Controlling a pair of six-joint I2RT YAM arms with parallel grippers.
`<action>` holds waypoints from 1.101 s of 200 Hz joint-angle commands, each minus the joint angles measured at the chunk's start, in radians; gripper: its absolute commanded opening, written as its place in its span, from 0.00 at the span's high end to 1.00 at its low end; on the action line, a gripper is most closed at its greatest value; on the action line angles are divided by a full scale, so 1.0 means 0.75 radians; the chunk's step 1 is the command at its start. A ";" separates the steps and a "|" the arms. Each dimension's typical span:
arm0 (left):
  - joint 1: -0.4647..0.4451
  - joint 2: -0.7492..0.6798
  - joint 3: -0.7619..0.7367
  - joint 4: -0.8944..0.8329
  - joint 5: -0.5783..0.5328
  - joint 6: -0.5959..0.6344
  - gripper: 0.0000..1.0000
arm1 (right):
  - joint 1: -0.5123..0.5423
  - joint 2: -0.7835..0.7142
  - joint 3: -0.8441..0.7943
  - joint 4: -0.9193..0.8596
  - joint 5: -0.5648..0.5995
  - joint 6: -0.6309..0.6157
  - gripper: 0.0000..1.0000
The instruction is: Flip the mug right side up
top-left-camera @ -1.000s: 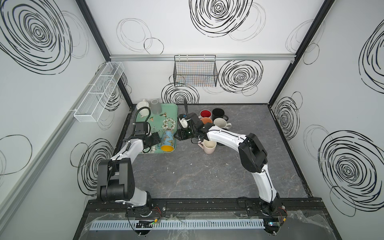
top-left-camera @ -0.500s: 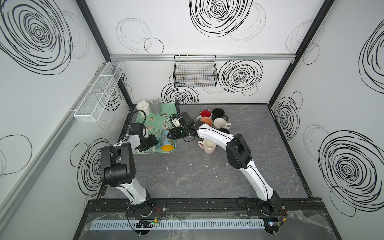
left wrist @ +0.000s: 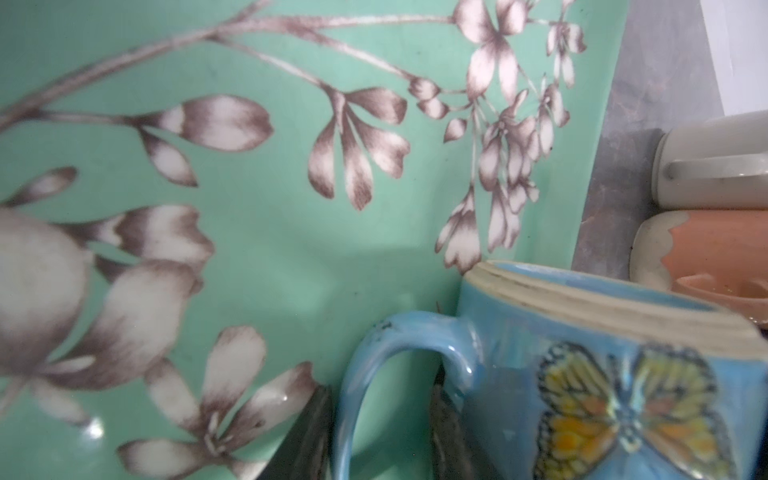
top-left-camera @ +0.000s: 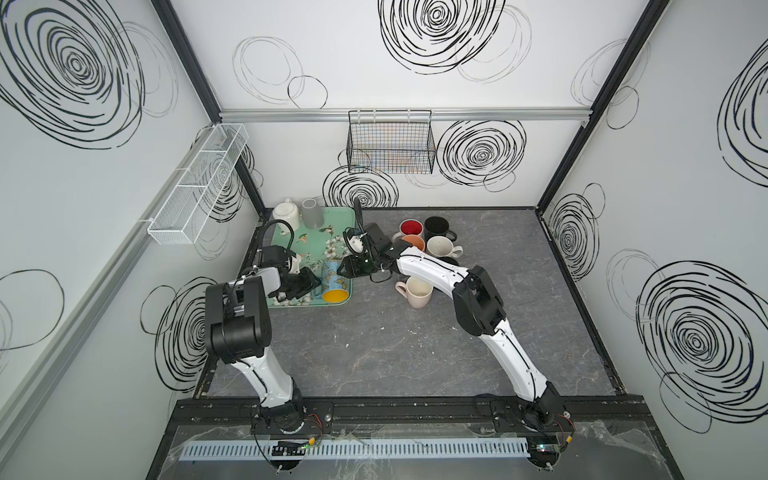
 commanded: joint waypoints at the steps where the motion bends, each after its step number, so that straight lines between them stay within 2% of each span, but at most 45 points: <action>1: -0.012 -0.035 -0.003 -0.003 0.131 -0.004 0.66 | -0.012 0.058 -0.062 -0.103 0.054 -0.025 0.54; 74: -0.030 -0.195 -0.033 -0.012 0.093 -0.072 0.80 | -0.012 0.064 -0.066 -0.081 0.019 -0.047 0.53; 101: -0.071 -0.240 -0.032 -0.046 -0.043 -0.071 0.85 | -0.010 0.036 -0.067 -0.092 0.015 -0.048 0.53; 143: -0.143 -0.250 0.020 -0.119 -0.245 -0.049 0.91 | -0.021 -0.084 -0.109 -0.087 0.091 -0.082 0.48; 195: -0.158 -0.282 0.054 -0.135 -0.382 -0.050 1.00 | -0.069 -0.169 -0.115 -0.101 0.109 -0.099 0.46; 220: -0.159 -0.298 0.092 -0.152 -0.435 -0.045 1.00 | -0.075 -0.203 -0.111 -0.086 0.104 -0.111 0.46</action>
